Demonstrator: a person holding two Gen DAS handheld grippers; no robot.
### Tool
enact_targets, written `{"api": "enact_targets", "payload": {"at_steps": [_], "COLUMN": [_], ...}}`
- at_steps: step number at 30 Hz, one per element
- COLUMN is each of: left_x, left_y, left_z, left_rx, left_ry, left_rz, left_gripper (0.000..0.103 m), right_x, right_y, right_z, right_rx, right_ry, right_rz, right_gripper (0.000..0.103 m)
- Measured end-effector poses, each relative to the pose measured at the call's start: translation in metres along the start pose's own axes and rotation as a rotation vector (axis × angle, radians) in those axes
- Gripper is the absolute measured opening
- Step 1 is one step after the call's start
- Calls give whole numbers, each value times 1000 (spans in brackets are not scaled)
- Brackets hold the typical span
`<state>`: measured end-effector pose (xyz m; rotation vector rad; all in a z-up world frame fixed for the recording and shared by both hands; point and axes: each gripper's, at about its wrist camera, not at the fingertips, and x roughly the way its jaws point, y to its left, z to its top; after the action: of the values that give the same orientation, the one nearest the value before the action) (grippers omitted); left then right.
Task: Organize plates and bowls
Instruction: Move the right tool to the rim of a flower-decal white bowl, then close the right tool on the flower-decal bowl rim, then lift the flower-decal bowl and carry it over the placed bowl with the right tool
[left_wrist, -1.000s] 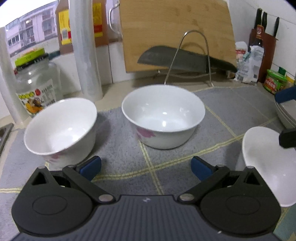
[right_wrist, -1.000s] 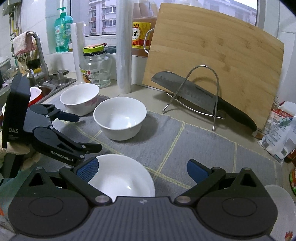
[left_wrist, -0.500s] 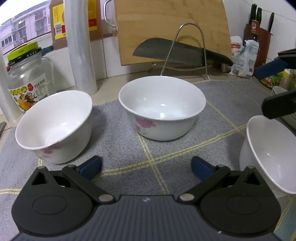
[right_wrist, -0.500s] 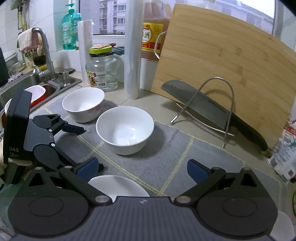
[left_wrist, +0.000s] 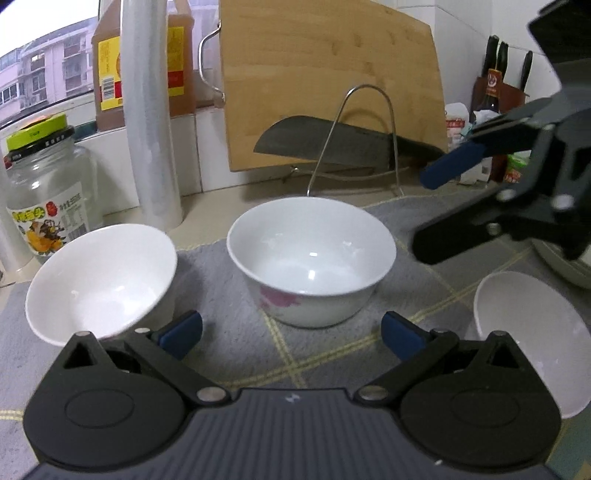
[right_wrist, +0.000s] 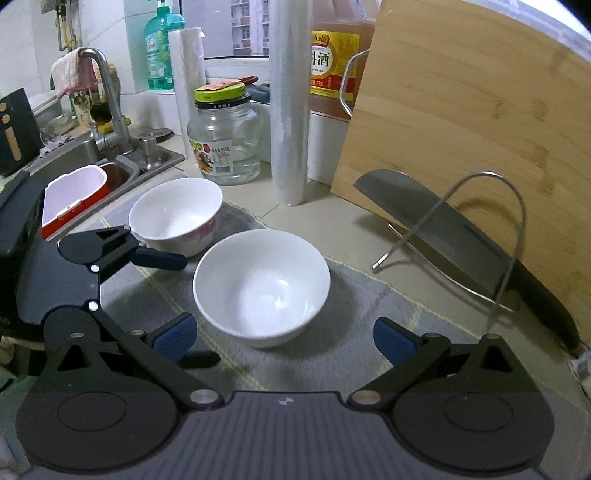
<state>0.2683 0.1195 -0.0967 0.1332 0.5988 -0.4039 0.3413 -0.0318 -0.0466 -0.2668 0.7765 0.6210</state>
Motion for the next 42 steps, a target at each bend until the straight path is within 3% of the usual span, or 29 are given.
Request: {"api": "enact_targets", "payload": {"at_steps": [11, 17, 31, 42], "left_x": [7, 10, 10, 10], "left_y": [-5, -6, -4, -3], "left_z": [10, 15, 15, 17], "left_rx": [15, 12, 8, 4], "left_ry": [-34, -43, -43, -26], "left_rz": [-33, -46, -48, -49], "left_gripper": [100, 88, 88, 88], "right_x": [31, 45, 61, 64], "right_y": [-12, -15, -17, -17], "right_z": [17, 21, 28, 30], "right_rx": [14, 25, 47, 42], "right_ry": [23, 47, 67, 80], "right_rz": [58, 82, 105, 106], "right_gripper": [102, 90, 76, 76]}}
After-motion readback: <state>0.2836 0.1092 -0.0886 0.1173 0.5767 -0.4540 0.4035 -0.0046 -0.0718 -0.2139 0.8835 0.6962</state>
